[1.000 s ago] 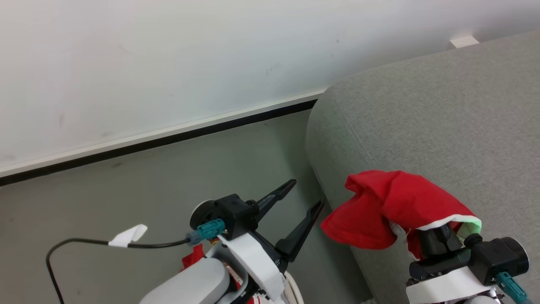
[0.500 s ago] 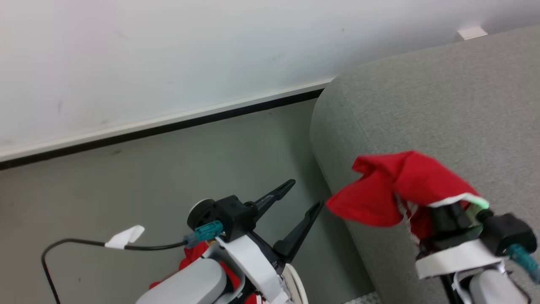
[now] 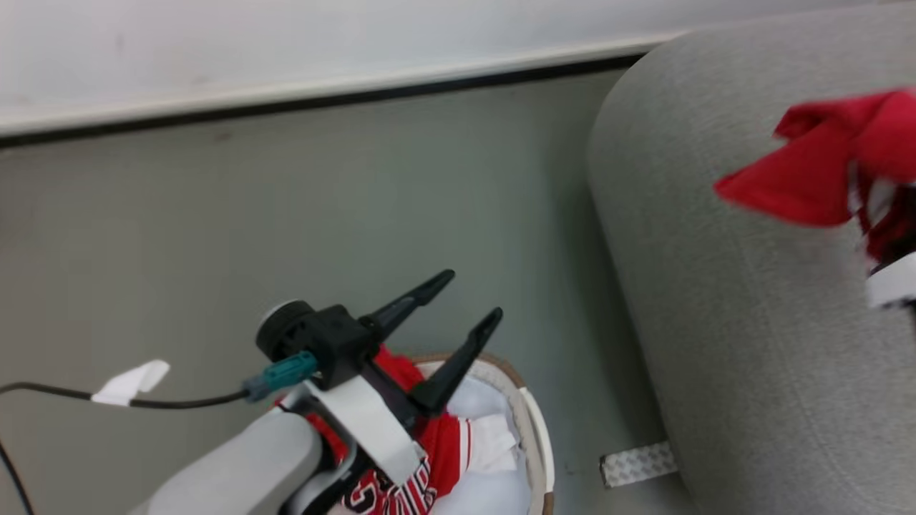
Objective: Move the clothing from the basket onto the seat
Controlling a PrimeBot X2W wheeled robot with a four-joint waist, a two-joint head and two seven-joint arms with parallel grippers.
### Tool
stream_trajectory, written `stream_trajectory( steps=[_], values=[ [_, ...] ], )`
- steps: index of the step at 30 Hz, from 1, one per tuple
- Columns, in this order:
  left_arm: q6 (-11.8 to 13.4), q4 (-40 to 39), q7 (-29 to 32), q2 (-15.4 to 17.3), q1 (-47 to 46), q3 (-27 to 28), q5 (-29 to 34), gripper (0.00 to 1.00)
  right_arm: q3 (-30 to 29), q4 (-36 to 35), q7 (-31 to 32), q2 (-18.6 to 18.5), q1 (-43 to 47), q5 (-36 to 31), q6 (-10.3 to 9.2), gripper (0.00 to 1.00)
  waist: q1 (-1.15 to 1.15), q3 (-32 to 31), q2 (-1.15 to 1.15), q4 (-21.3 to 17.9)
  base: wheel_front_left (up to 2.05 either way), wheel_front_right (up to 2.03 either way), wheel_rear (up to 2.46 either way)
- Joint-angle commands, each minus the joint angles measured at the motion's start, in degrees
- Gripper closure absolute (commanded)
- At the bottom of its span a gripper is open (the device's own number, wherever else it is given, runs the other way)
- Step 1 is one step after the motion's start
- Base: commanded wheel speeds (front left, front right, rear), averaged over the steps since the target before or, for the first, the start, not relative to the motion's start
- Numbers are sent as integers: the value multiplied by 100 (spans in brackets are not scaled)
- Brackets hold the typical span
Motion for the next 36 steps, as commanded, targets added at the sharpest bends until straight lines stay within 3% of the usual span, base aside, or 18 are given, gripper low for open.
stream_trajectory(
  steps=[1,9,15,23,24,25,28,29,30,36],
  values=[
    [-24,-40,14,77,-54,31,111,0,-89,48,35,-150,-181,-48,-14,100,-1,316,0,229,0,0,0],
    [-70,-327,-19,427,-145,192,98,0,-800,195,455,-528,-842,-467,-14,100,-1,879,0,573,0,0,0],
    [-97,-463,-59,690,-148,307,104,0,-1484,172,802,-552,-983,-978,-13,100,-1,1241,0,724,0,0,0],
    [-135,-549,-85,895,-168,389,104,0,-2563,377,1876,-335,-801,-1767,-13,100,-1,1517,0,798,0,0,0],
    [-138,-550,-92,903,-169,397,101,0,-2625,354,1981,-276,-777,-1852,-13,93,-1,1528,0,794,0,0,0],
    [-138,-548,-97,910,-170,403,96,0,-2688,293,2056,-223,-766,-1923,-13,73,-1,1535,0,785,0,0,0],
    [-134,-533,-103,924,-174,410,73,0,-2782,160,2314,2,-656,-2104,-13,56,-1,1522,0,746,0,0,0],
    [-131,-529,-104,922,-177,409,68,0,-2808,101,2386,61,-625,-2163,-13,20,-1,1512,0,730,0,0,0],
    [-126,-527,-102,918,-180,406,63,0,-2813,51,2459,110,-585,-2223,-14,0,-1,1498,0,713,0,0,0],
    [-90,-492,-78,905,-156,396,25,0,-2823,-281,2779,372,-352,-2290,-14,0,-1,1355,0,600,0,0,0]
  ],
)
